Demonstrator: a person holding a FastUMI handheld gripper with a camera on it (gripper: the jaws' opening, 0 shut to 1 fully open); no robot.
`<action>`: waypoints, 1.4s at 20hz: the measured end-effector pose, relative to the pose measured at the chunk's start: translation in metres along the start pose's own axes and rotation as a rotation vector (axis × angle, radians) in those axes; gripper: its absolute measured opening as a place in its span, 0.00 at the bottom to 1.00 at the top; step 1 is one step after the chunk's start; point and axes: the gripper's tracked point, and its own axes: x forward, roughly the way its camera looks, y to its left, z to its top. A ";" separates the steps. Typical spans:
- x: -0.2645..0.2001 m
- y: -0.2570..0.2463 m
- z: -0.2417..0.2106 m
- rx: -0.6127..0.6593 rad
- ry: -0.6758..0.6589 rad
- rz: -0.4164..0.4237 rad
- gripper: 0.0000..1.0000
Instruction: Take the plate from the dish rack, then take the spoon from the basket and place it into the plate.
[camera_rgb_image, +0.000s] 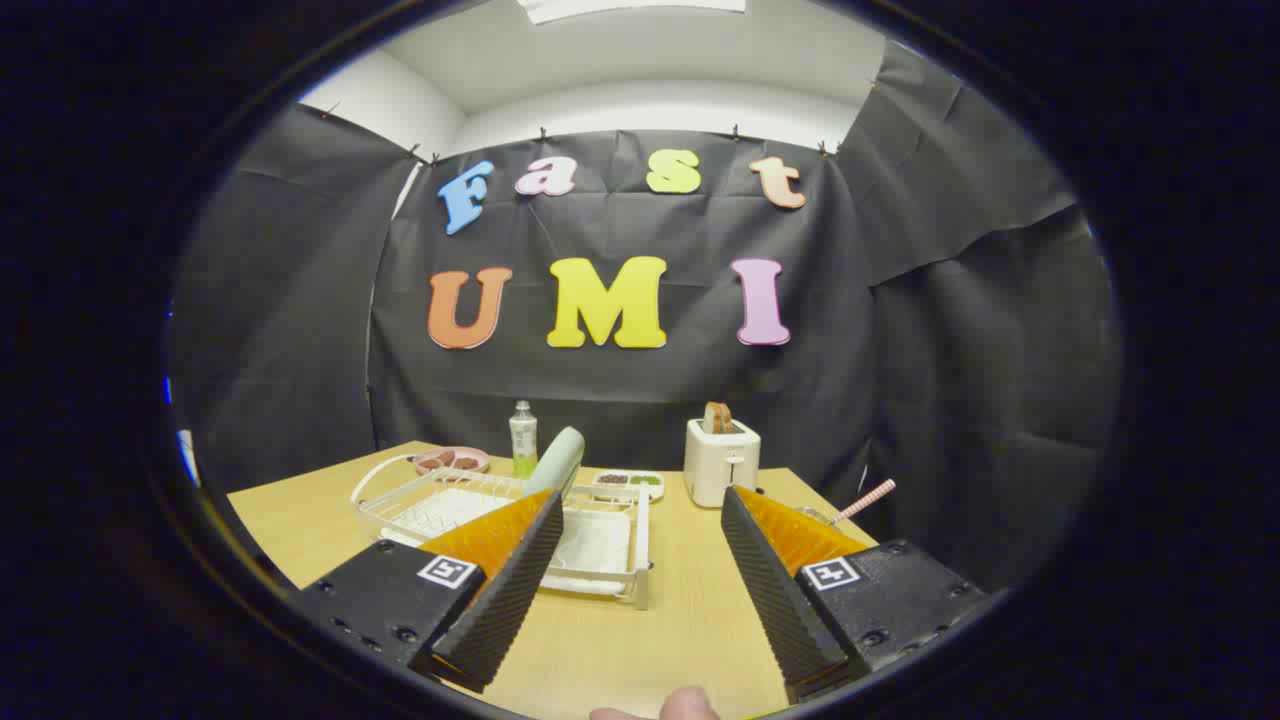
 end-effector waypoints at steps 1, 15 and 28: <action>0.001 -0.003 -0.001 0.005 0.002 -0.007 1.00; 0.009 -0.009 -0.008 0.009 0.021 -0.020 1.00; 0.070 0.010 0.056 -0.009 0.158 0.136 1.00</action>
